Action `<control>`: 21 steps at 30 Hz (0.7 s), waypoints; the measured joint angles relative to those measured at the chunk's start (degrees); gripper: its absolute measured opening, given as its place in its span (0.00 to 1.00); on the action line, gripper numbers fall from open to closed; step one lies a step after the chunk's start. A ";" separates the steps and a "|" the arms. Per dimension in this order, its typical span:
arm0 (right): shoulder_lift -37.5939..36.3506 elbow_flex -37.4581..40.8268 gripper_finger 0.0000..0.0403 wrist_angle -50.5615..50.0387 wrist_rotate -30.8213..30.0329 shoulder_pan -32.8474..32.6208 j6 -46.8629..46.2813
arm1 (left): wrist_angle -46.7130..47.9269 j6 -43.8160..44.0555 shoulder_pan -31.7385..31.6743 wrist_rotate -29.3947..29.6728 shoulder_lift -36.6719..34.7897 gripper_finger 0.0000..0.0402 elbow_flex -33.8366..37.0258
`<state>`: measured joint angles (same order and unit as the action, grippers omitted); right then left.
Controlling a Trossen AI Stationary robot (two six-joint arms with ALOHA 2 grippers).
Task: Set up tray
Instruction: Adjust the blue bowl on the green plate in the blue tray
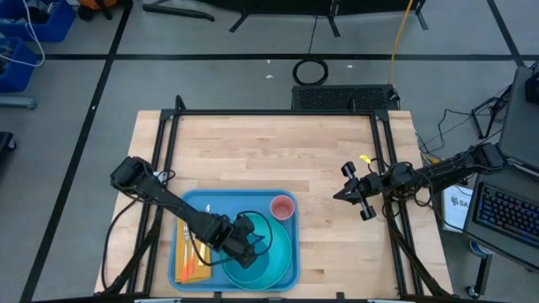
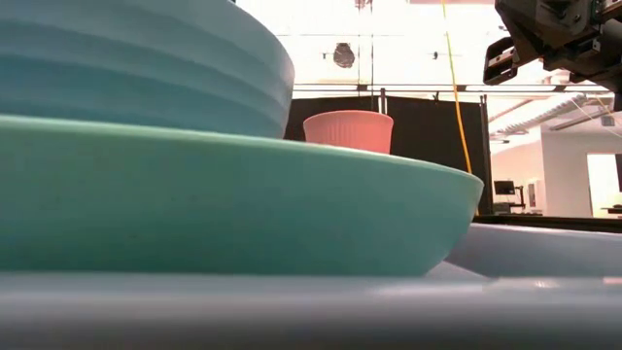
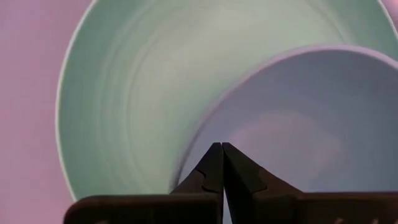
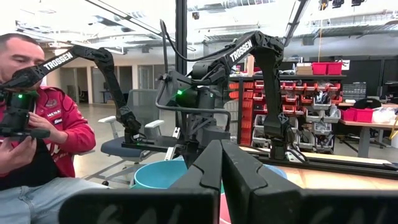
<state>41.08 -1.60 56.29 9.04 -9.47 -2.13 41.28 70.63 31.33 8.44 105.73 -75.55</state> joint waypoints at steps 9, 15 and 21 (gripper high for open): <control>0.00 0.02 0.00 0.00 0.00 0.00 0.00 | 2.60 -1.53 1.84 3.68 0.02 0.01 -2.53; 0.00 0.06 0.00 0.00 0.00 0.00 0.00 | 11.06 1.42 5.23 5.23 0.02 0.00 -6.06; 0.00 0.06 0.00 0.00 0.00 -0.02 0.00 | 15.76 11.74 10.48 6.66 0.02 0.00 -6.23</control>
<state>41.08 -1.54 56.29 9.04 -9.49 -2.13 57.04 82.37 41.81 15.09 105.75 -81.78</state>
